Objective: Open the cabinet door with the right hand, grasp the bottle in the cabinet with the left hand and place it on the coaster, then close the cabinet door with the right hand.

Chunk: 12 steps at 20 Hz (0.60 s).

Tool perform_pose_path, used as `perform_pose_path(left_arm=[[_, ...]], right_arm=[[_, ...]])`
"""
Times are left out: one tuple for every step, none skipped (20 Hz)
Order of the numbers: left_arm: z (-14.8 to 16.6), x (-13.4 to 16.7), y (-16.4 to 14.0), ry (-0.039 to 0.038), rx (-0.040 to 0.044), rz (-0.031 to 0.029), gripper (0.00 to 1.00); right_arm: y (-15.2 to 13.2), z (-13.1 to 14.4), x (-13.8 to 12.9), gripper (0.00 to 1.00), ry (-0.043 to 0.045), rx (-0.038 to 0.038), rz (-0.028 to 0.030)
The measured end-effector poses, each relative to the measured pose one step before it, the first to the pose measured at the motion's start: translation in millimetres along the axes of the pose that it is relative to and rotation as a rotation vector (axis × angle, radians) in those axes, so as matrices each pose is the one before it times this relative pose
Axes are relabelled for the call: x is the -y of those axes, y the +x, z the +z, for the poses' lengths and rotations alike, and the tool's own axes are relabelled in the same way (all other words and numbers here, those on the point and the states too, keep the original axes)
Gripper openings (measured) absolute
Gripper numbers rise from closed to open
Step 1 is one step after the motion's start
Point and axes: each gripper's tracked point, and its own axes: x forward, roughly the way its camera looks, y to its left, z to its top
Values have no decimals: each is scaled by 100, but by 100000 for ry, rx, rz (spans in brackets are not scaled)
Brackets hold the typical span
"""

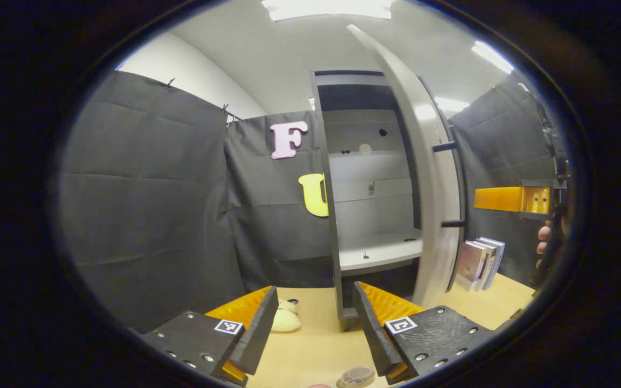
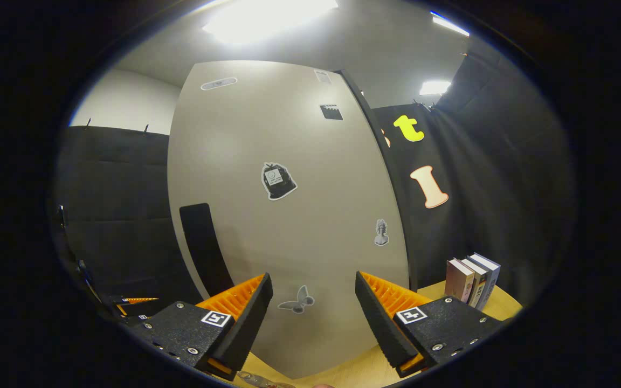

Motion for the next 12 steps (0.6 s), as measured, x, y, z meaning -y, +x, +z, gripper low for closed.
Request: perform_pose_path(left_arm=[[19, 15, -167, -192, 224, -399, 85], [209, 162, -55, -353, 582, -700, 85], [-133, 166, -19, -94, -317, -54, 85], [-78, 32, 53, -229, -379, -80, 85], [54, 352, 128, -811, 296, -860, 84], [301, 402, 218, -1193, 696, -777, 85], [19, 219, 242, -1027, -100, -291, 85], [-109, 255, 327, -1160, -903, -6, 80], [401, 352, 239, -1957, 846, -742, 81], [516, 532, 328, -1637, 1340, -928, 82], [404, 199, 184, -298, 1236, -214, 83], [495, 249, 269, 474, 1119, -176, 84]], right_arm=[[19, 134, 126, 95, -855, 393, -278], [-113, -19, 132, 95, -784, -60, -510], [-136, -141, 349, 95, -1118, -302, -1340], [-178, -174, 290, 95, -1220, -690, -1269], [-177, -267, 134, 95, -784, -863, -774], [-134, -360, 108, 95, -657, -807, -1079], [-197, -373, 273, 95, -1489, -1142, -1736], [-272, -437, 280, 95, -2237, -1448, -1936], [-154, -306, 79, 95, -2276, -1062, -1322], [-34, -339, 60, 95, -2130, -828, -2096], [2, -263, 5, 95, -2042, -927, -1492], [180, -307, -425, 95, -1979, -785, -93]])
